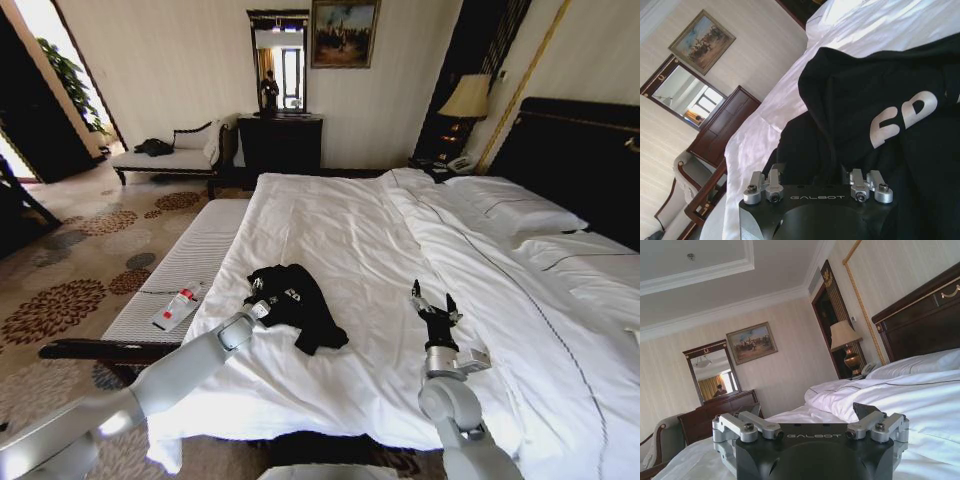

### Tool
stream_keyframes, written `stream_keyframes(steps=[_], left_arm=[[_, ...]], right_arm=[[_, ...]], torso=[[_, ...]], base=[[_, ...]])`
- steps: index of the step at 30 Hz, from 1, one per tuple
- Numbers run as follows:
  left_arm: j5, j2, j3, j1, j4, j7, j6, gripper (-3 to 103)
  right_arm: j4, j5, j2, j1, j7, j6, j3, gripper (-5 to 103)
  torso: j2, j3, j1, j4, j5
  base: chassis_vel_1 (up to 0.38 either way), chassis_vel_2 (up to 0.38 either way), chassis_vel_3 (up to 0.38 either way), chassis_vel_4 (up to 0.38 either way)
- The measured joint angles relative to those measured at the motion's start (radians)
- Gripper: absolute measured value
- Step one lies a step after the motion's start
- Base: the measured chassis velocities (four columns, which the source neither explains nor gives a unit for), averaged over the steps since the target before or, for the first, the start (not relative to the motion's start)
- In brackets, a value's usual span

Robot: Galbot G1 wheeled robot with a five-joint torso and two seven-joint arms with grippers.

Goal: Fold the clothes on the bed.

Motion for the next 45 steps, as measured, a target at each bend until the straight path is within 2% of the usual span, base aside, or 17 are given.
stream_keyframes(steps=[1, 7, 8, 9, 11, 13, 16, 17, 23, 31, 38, 45], left_arm=[[0.004, 0.001, 0.001, -0.003, 0.002, 0.002, 0.000, 52], [0.021, 0.027, 0.002, 0.000, -0.011, 0.005, 0.003, 45], [0.023, 0.041, 0.002, 0.011, -0.025, 0.005, 0.004, 56], [0.023, 0.049, -0.001, 0.018, -0.032, 0.005, 0.004, 61], [0.023, 0.053, -0.003, 0.020, -0.035, 0.005, 0.004, 61], [0.023, 0.071, -0.014, 0.039, -0.058, 0.005, 0.003, 72], [0.023, 0.083, -0.021, 0.051, -0.072, 0.006, 0.002, 77], [0.023, 0.093, -0.027, 0.060, -0.083, 0.007, 0.001, 89], [0.026, 0.096, -0.044, 0.064, -0.085, 0.010, -0.003, 100], [0.019, 0.052, -0.042, 0.030, -0.059, 0.010, -0.005, 100], [0.018, 0.106, -0.034, 0.037, -0.120, 0.014, -0.001, 100], [0.019, 0.161, -0.056, 0.066, -0.169, 0.025, -0.001, 100]], right_arm=[[-0.001, 0.000, 0.000, 0.000, 0.000, 0.000, 0.000, 100], [-0.005, 0.000, 0.000, 0.000, 0.000, 0.001, 0.000, 100], [-0.005, -0.001, 0.001, -0.001, 0.000, 0.002, 0.000, 100], [-0.005, -0.001, 0.001, -0.002, 0.000, 0.002, 0.000, 100], [-0.005, -0.001, 0.001, -0.002, 0.000, 0.002, 0.000, 100], [-0.005, -0.003, 0.002, -0.004, 0.000, 0.003, 0.000, 100], [-0.004, -0.004, 0.002, -0.006, 0.000, 0.003, 0.000, 100], [-0.002, -0.004, 0.002, -0.007, 0.000, 0.003, 0.000, 100], [-0.001, -0.006, 0.003, -0.011, 0.000, 0.003, -0.001, 100], [-0.001, -0.011, 0.007, -0.014, 0.000, 0.003, -0.005, 100], [0.003, -0.018, 0.011, -0.023, -0.001, 0.003, -0.002, 100], [0.003, -0.023, 0.015, -0.022, -0.001, 0.003, -0.006, 100]], torso=[[0.000, 0.000, 0.000, 0.0001, 0.0000], [0.000, 0.000, 0.000, -0.0001, 0.0002], [0.000, 0.000, 0.000, 0.0001, 0.0000], [0.000, 0.000, 0.000, 0.0002, -0.0002], [0.000, 0.000, 0.000, 0.0001, -0.0002], [0.000, 0.000, 0.000, 0.0001, -0.0002], [0.000, 0.000, 0.000, -0.0001, -0.0001], [0.000, 0.000, 0.000, 0.0002, 0.0000], [0.000, 0.000, 0.000, 0.0003, 0.0000], [0.000, 0.000, 0.000, -0.0004, -0.0001], [0.000, 0.000, 0.000, 0.0003, -0.0001], [0.000, 0.000, 0.000, -0.0001, -0.0001]], base=[[0.000, 0.000, 0.000, 0.000], [0.000, 0.000, 0.000, 0.000], [0.000, 0.000, 0.000, 0.000], [0.000, 0.000, 0.000, 0.000], [0.000, 0.000, 0.000, 0.000], [0.000, 0.000, 0.000, 0.000], [0.000, 0.000, 0.000, 0.000], [0.000, 0.000, 0.000, 0.000], [0.000, 0.000, 0.000, 0.000], [0.000, 0.000, 0.000, 0.000], [0.000, 0.000, 0.000, 0.000], [0.000, 0.000, 0.000, 0.000]])
